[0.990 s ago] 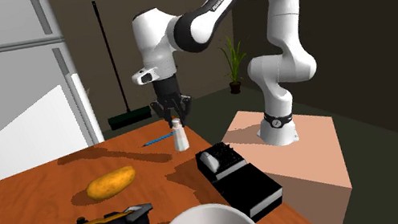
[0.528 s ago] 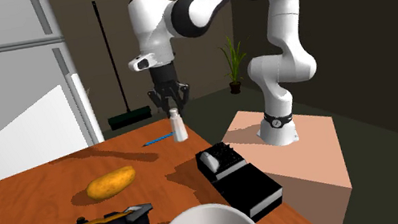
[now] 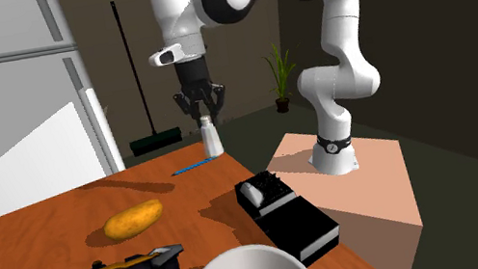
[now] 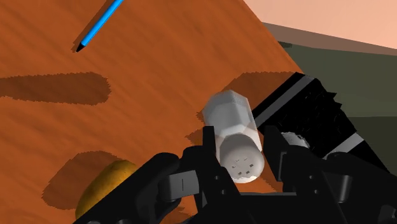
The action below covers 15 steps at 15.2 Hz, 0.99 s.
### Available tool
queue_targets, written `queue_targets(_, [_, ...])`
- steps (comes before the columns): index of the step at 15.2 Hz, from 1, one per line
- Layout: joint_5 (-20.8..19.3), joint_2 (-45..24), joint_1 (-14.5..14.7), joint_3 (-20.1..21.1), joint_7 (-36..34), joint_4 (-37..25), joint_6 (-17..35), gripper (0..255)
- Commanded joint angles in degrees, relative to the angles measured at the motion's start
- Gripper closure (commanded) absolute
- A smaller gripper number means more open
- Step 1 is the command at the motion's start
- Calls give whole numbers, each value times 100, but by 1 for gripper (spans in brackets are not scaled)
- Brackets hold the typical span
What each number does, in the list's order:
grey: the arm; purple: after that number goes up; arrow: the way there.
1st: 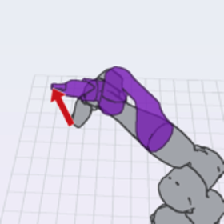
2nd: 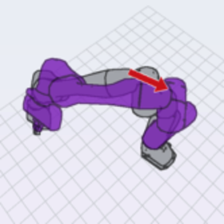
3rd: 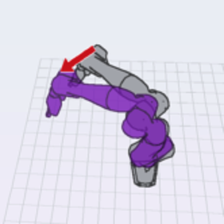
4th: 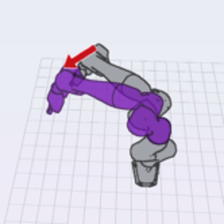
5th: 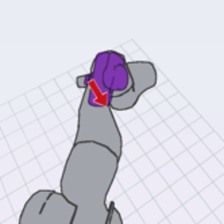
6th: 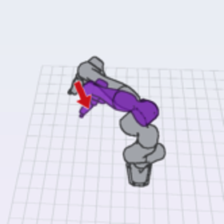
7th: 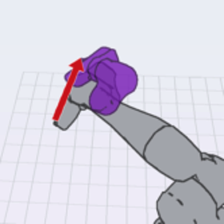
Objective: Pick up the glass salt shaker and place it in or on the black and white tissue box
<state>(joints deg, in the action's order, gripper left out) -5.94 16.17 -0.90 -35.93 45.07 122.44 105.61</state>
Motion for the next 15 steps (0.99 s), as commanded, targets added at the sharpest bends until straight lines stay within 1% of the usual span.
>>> queue_targets(1, [4,16,11,30,-25,-146,-162,255])
queue_targets(7, [8,57,26,83,-53,-540,-592,255])
queue_targets(11, [18,345,181,543,-684,-354,-686,255])
queue_targets(15, [111,512,353,982,-1273,-267,-771,255])
